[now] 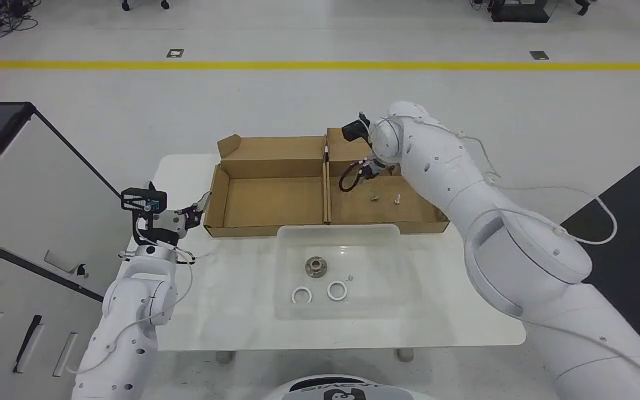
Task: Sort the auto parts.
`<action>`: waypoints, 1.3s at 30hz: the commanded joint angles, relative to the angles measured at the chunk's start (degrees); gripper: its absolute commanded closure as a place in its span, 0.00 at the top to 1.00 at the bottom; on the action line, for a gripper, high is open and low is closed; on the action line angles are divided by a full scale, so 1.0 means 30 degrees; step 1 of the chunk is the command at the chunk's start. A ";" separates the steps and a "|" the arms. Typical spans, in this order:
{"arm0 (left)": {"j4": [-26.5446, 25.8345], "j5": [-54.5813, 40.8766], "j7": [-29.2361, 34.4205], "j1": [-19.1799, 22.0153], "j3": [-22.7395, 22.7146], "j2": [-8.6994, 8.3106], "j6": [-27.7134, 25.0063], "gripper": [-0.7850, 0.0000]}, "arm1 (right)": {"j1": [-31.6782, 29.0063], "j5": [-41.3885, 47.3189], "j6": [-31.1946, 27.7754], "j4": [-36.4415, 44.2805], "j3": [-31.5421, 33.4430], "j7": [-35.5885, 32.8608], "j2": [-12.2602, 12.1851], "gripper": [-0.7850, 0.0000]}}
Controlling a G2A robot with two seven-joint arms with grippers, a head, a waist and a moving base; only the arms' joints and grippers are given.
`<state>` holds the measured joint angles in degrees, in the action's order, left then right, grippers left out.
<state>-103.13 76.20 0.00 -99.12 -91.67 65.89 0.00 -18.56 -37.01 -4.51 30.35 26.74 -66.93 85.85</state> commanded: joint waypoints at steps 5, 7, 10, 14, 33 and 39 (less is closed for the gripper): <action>0.0000 0.0000 0.0000 0.0000 0.0000 0.0000 0.0000 1.00 | -0.0655 -0.0185 -0.0791 0.4572 0.1836 -0.1899 -0.1751 0.94; 0.0000 0.0000 0.0000 0.0000 0.0000 0.0000 0.0000 1.00 | -0.1400 -0.0312 -0.0836 0.7003 0.2877 -0.2902 -0.2581 0.98; 0.0000 0.0000 0.0000 0.0000 0.0000 0.0000 0.0000 1.00 | -0.3281 -0.0803 -0.1071 1.1577 0.4856 -0.4494 -0.3959 0.92; 0.0000 0.0000 0.0000 0.0000 0.0000 0.0000 0.0000 1.00 | -0.6657 -0.1377 -0.1341 1.7576 0.8021 -0.6665 -0.5589 0.98; 0.0000 0.0000 0.0000 0.0000 0.0000 0.0000 0.0000 1.00 | -1.2087 0.0564 -0.3458 2.6043 0.8146 -0.7024 -0.8610 1.00; 0.0000 0.0000 0.0000 0.0000 0.0000 0.0000 0.0000 1.00 | -1.1425 0.1704 -0.3402 2.5943 0.6623 -0.7024 -0.8925 1.00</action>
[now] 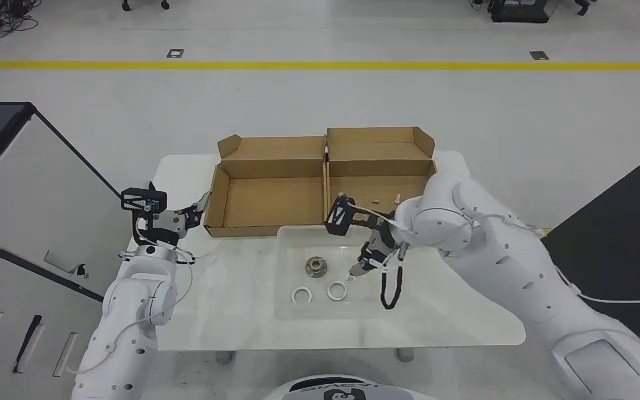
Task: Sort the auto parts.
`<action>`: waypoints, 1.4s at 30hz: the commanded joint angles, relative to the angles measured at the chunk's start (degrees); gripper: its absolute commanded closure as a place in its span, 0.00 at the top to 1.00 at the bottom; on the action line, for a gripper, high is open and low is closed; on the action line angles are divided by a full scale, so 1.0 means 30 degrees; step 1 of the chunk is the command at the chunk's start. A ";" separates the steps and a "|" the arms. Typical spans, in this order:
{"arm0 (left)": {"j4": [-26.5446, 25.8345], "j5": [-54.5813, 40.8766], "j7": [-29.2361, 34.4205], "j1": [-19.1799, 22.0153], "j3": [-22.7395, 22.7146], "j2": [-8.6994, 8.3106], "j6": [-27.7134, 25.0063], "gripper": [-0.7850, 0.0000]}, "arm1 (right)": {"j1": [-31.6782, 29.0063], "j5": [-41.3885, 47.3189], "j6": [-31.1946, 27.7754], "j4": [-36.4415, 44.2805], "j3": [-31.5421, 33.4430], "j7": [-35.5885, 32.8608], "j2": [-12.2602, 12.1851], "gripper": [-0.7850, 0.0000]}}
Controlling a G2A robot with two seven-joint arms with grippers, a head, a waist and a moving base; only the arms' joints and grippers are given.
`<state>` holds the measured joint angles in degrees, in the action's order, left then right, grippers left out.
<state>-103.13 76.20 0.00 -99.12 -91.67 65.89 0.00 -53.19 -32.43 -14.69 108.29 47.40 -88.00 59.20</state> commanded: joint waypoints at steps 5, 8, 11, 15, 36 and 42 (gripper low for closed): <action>0.0000 0.0000 0.0000 0.0000 0.0000 0.0000 0.0000 1.00 | 0.0587 0.0557 -0.0062 -0.0293 -0.1278 0.0000 -0.0192 1.00; 0.0000 0.0000 0.0000 0.0000 0.0000 0.0000 0.0000 1.00 | 0.0587 0.0557 -0.0062 -0.0293 -0.1278 0.0000 -0.0192 1.00; 0.0000 0.0000 0.0000 0.0000 0.0000 0.0000 0.0000 1.00 | 0.0587 0.0557 -0.0062 -0.0293 -0.1278 0.0000 -0.0192 1.00; 0.0000 0.0000 0.0000 0.0000 0.0000 0.0000 0.0000 1.00 | 0.0442 0.0366 -0.0016 -0.0430 -0.1323 0.0307 -0.0200 1.00; 0.0000 0.0000 0.0000 0.0000 0.0000 0.0000 0.0000 1.00 | 0.2715 -0.0980 0.0827 -0.4571 -0.6828 0.0000 0.1591 1.00; 0.0000 0.0000 0.0000 0.0000 0.0000 0.0000 0.0000 1.00 | 0.3071 -0.0764 0.0874 -0.5530 -0.7486 0.0300 0.2092 1.00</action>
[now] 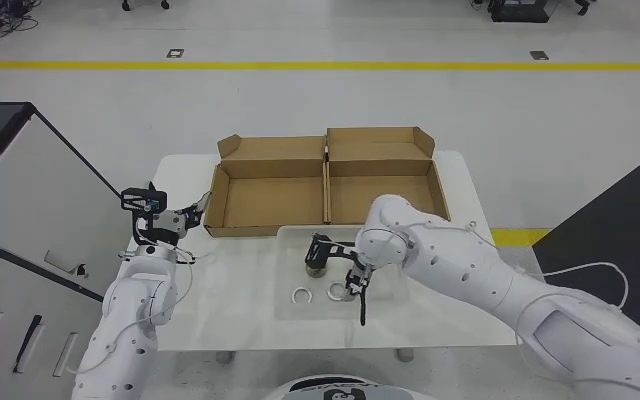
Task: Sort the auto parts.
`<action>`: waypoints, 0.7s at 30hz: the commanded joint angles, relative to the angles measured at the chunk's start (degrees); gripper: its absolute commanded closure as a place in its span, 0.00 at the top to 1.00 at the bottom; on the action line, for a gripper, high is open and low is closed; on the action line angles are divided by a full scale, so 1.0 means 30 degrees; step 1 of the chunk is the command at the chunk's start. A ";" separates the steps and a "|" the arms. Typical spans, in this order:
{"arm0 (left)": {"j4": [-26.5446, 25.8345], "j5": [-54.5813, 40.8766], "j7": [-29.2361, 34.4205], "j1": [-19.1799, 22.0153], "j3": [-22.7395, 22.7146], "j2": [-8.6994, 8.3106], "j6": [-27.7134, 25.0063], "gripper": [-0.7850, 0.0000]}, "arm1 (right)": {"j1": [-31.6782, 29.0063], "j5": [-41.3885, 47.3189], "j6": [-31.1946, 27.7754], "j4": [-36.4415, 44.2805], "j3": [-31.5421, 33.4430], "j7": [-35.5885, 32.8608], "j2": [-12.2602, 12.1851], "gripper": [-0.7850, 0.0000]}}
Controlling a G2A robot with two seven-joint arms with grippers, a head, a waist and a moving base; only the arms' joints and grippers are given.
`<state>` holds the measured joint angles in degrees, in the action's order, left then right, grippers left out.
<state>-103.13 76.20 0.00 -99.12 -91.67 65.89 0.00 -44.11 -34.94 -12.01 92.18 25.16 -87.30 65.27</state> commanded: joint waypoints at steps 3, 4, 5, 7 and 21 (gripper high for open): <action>0.0000 0.0000 0.0000 0.0000 0.0000 0.0000 0.0000 1.00 | 0.0172 0.0253 -0.0018 -0.0713 -0.0275 0.0298 0.0285 0.85; 0.0000 0.0000 0.0000 0.0000 0.0000 0.0000 0.0000 1.00 | 0.0199 0.0298 0.0040 -0.0881 -0.0325 0.0392 0.0350 0.79; 0.0000 0.0000 0.0000 0.0000 0.0000 0.0000 0.0000 1.00 | 0.0226 0.0310 0.0056 -0.1019 -0.0387 0.0461 0.0412 0.72; 0.0000 0.0000 0.0000 0.0000 0.0000 0.0000 0.0000 1.00 | 0.0264 0.0352 0.0081 -0.1316 -0.0484 0.0592 0.0521 0.67; 0.0000 0.0000 0.0000 0.0000 0.0000 0.0000 0.0000 1.00 | 0.0587 0.0146 0.0607 -0.2547 -0.0570 0.0769 0.0940 0.37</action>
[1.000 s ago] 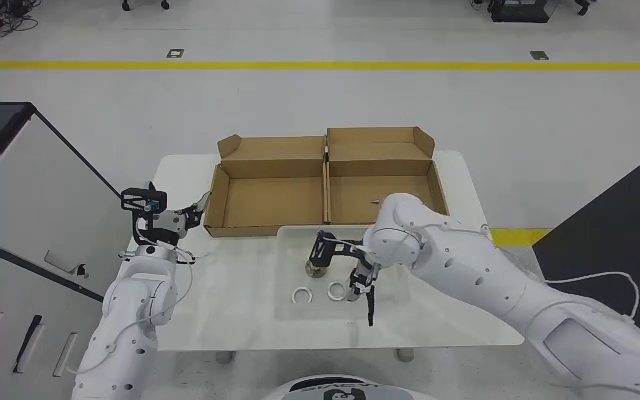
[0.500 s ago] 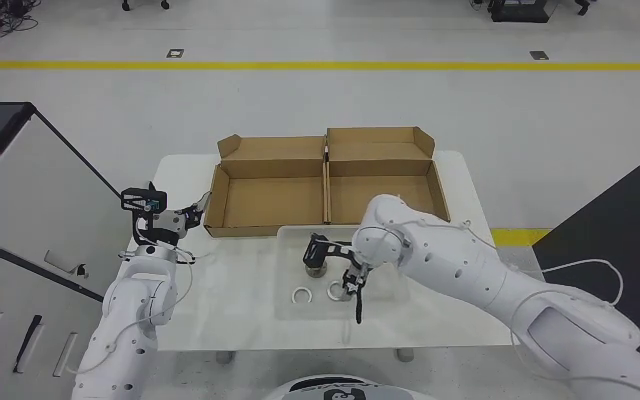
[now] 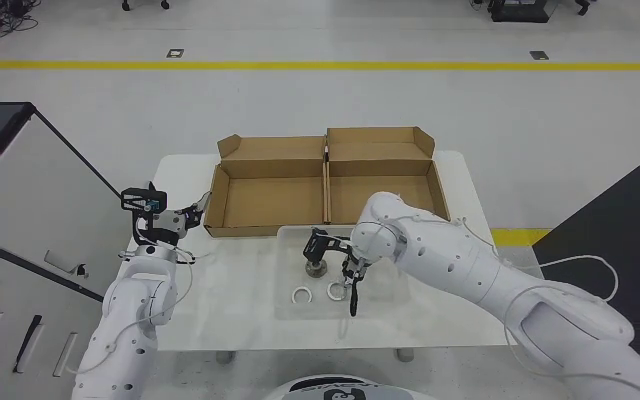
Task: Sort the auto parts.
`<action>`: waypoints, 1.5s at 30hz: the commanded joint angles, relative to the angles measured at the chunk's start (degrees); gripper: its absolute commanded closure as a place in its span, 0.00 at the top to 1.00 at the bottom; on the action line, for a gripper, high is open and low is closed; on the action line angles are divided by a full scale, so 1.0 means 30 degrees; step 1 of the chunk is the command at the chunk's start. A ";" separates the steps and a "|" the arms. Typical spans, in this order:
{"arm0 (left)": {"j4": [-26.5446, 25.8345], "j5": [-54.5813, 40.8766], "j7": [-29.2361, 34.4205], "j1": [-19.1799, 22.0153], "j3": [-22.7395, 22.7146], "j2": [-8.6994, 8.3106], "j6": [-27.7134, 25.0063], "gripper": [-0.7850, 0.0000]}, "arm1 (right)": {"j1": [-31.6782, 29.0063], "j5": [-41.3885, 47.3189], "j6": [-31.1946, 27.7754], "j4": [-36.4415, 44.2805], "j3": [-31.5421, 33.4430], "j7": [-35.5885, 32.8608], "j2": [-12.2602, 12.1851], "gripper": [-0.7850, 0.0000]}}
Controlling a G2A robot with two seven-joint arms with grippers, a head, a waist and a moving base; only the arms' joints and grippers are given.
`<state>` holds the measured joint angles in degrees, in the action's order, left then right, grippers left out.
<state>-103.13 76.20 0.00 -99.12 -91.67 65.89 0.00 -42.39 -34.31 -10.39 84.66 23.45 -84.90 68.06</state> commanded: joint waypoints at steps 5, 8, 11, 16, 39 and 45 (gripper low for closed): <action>0.0000 0.0000 0.0000 0.0000 0.0000 0.0000 0.0000 1.00 | -0.0008 -0.0355 0.0315 -0.0163 -0.0009 -0.0177 0.0062 0.36; 0.0000 0.0000 0.0000 0.0000 0.0000 0.0000 0.0000 1.00 | -0.0060 -0.0436 0.0314 -0.0260 -0.0018 -0.0165 0.0096 0.36; 0.0000 0.0000 0.0000 0.0000 0.0000 0.0000 0.0000 1.00 | -0.0094 -0.0422 0.0289 -0.0438 -0.0008 -0.0141 0.0140 0.35; 0.0000 0.0000 0.0000 0.0000 0.0000 0.0000 0.0000 1.00 | -0.0127 -0.0415 0.0266 -0.0726 -0.0042 -0.0122 0.0241 0.33; 0.0000 0.0000 0.0000 0.0000 0.0000 0.0000 0.0000 1.00 | -0.1080 0.2035 -0.0206 0.2835 0.3630 -0.1035 -0.1344 0.00; 0.0000 0.0000 0.0000 0.0000 0.0000 0.0000 0.0000 1.00 | -0.1888 0.4823 -0.1193 0.4454 0.6098 -0.1035 -0.2674 0.00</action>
<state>-103.13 76.20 0.00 -99.12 -91.67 65.89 0.00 -47.67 -21.55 -13.45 97.54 40.24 -88.00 60.69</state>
